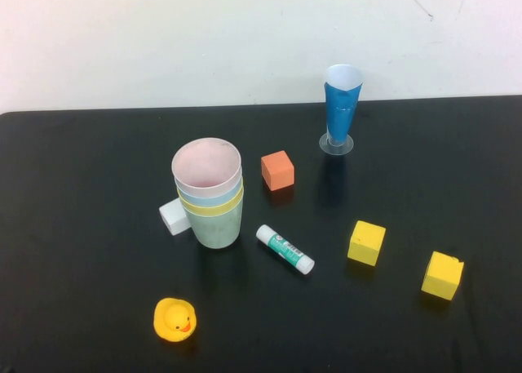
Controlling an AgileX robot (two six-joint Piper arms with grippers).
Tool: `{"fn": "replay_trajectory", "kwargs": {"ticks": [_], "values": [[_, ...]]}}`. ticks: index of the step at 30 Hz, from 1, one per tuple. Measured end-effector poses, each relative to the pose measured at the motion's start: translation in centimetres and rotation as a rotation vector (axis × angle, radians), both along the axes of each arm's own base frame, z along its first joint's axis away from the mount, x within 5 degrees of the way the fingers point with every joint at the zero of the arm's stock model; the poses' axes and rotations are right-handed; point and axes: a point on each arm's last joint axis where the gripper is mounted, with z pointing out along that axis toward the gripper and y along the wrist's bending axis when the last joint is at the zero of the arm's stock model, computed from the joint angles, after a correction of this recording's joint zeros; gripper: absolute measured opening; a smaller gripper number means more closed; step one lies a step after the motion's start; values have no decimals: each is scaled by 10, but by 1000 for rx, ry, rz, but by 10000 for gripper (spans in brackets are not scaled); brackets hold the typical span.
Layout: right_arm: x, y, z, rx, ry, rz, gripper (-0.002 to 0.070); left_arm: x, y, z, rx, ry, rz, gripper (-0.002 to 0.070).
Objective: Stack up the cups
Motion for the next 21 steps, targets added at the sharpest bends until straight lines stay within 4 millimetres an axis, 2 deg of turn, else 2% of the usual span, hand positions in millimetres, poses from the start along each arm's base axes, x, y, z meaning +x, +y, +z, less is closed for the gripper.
{"fn": "replay_trajectory", "kwargs": {"ticks": [17, 21], "values": [[0, 0, 0, 0, 0, 0, -1, 0, 0, 0, 1, 2, 1, 1], [-5, -5, -1, 18, -54, -26, -1, 0, 0, 0, 1, 2, 1, 1]]}}
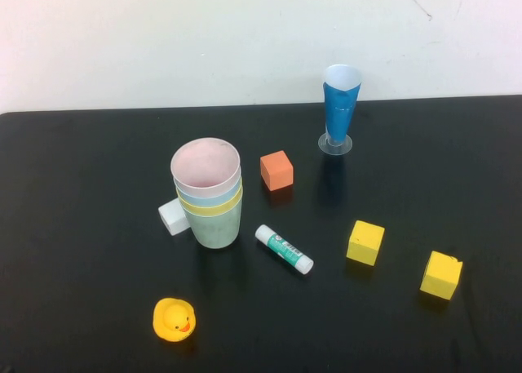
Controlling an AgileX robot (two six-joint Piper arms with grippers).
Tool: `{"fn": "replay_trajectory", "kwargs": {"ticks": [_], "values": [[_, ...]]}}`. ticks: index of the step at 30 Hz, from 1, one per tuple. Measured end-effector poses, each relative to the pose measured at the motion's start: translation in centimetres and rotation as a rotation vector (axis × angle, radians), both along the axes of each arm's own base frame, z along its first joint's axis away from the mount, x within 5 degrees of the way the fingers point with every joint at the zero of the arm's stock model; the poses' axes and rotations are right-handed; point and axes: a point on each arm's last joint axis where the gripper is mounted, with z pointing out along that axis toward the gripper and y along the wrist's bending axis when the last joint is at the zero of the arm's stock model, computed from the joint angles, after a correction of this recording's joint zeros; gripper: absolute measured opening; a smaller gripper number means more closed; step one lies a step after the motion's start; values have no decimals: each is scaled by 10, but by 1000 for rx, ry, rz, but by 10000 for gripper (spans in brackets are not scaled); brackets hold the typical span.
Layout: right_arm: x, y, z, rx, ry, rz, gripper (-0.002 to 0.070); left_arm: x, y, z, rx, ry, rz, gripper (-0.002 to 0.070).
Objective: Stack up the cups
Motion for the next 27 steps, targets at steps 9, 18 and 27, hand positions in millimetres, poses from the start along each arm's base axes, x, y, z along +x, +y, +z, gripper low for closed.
{"fn": "replay_trajectory", "kwargs": {"ticks": [9, 18, 27], "values": [[2, -14, -57, 26, -106, -334, -1, 0, 0, 0, 0, 0, 0, 1], [6, -25, -85, 13, -83, -576, -1, 0, 0, 0, 2, 0, 0, 1], [6, -25, -84, 15, -88, -580, -1, 0, 0, 0, 6, -1, 0, 1]]}}
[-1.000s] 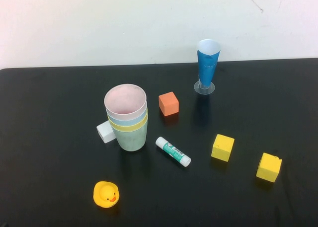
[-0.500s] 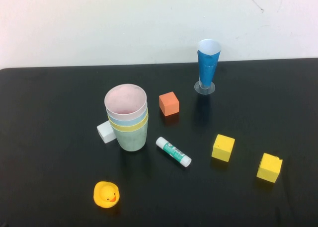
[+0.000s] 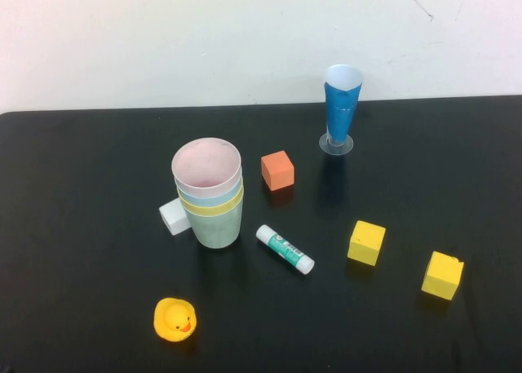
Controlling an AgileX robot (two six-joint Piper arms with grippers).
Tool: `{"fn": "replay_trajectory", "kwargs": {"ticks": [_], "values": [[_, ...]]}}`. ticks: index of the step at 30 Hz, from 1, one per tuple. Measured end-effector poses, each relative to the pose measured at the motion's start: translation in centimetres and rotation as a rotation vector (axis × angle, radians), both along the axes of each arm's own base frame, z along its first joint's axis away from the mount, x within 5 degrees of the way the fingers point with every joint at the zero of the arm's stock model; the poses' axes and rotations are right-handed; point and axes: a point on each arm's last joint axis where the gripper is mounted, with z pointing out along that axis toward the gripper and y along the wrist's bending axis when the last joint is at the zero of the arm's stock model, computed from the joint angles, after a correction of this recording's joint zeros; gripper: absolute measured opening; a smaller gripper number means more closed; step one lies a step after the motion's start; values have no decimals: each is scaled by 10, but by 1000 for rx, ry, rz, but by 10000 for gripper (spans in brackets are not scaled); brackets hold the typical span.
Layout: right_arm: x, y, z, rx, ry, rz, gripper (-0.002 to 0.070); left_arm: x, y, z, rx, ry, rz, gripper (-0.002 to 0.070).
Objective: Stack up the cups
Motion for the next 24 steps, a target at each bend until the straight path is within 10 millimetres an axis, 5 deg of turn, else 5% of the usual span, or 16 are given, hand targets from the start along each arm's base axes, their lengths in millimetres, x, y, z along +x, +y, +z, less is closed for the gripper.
{"fn": "replay_trajectory", "kwargs": {"ticks": [24], "values": [[1, 7, 0, 156, -23, 33, -1, 0, 0, 0, -2, 0, 1, 1]]}}
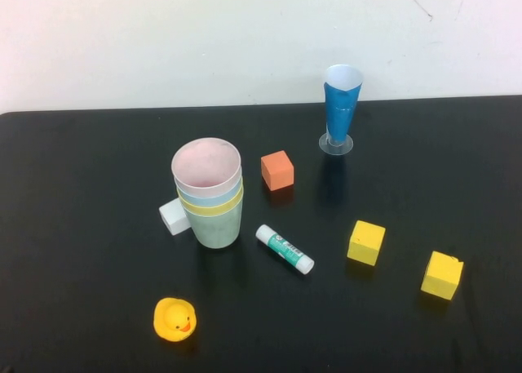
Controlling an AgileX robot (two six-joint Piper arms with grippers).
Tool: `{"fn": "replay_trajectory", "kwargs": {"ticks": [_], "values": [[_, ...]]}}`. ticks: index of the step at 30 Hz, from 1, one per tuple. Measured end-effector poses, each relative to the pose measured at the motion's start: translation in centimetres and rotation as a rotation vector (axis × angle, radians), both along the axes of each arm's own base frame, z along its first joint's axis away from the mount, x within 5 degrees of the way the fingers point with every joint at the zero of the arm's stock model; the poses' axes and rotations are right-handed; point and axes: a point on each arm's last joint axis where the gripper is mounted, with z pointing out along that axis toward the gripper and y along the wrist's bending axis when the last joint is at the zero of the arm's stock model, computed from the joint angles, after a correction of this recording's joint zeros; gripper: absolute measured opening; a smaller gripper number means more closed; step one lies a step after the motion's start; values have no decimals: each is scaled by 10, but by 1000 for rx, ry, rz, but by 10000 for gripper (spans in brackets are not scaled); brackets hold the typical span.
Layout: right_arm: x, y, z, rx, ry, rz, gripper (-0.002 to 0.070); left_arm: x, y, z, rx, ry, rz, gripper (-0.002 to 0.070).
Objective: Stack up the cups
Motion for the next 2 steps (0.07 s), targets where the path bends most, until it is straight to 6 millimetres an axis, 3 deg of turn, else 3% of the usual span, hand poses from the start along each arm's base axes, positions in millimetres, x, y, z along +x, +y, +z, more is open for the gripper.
{"fn": "replay_trajectory", "kwargs": {"ticks": [2], "values": [[0, 0, 0, 6, 0, 1, -1, 0, 0, 0, 0, 0, 0, 1]]}}
